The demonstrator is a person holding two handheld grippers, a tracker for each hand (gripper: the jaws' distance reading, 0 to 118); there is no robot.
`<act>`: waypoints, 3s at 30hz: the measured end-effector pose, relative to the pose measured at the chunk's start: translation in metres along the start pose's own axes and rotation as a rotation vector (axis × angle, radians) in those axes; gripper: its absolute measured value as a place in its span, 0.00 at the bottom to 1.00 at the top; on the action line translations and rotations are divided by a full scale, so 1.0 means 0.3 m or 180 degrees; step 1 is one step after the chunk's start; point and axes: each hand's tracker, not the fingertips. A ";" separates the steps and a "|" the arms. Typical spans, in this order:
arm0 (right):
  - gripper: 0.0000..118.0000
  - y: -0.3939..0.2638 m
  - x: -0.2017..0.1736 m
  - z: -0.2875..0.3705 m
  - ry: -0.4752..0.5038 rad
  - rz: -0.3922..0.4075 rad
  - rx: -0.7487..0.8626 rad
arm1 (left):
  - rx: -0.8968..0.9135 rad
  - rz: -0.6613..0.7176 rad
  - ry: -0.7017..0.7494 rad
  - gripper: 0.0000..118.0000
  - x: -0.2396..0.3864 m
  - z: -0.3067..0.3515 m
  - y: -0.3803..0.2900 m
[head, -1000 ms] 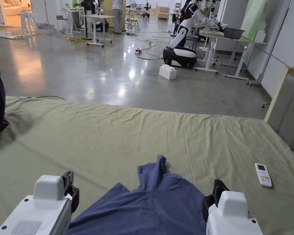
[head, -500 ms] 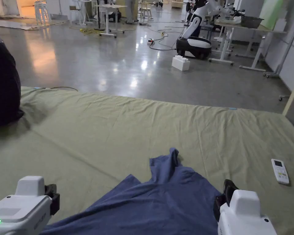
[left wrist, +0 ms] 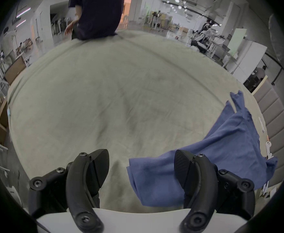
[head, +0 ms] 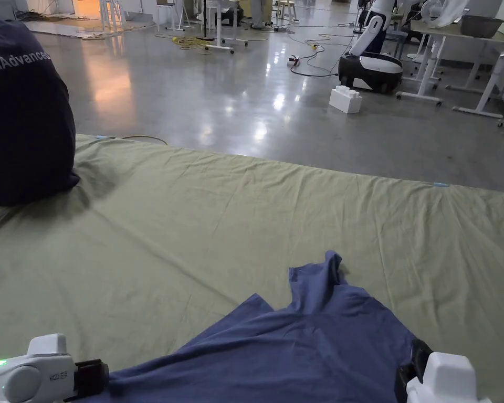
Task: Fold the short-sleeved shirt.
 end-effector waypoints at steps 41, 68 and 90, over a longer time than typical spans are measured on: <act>0.03 0.019 -0.145 -1.220 0.1260 0.0887 -0.2147 | 0.0423 -0.0547 0.0338 0.07 0.182 0.047 -0.072; 0.02 0.725 0.348 -0.427 -0.0019 0.0298 0.0021 | 0.1947 -0.0601 -0.0553 0.07 0.468 0.515 0.465; 0.02 1.341 0.478 -0.397 -0.0495 0.0194 0.0871 | 0.2556 -0.0930 -0.0548 0.07 0.830 0.955 1.167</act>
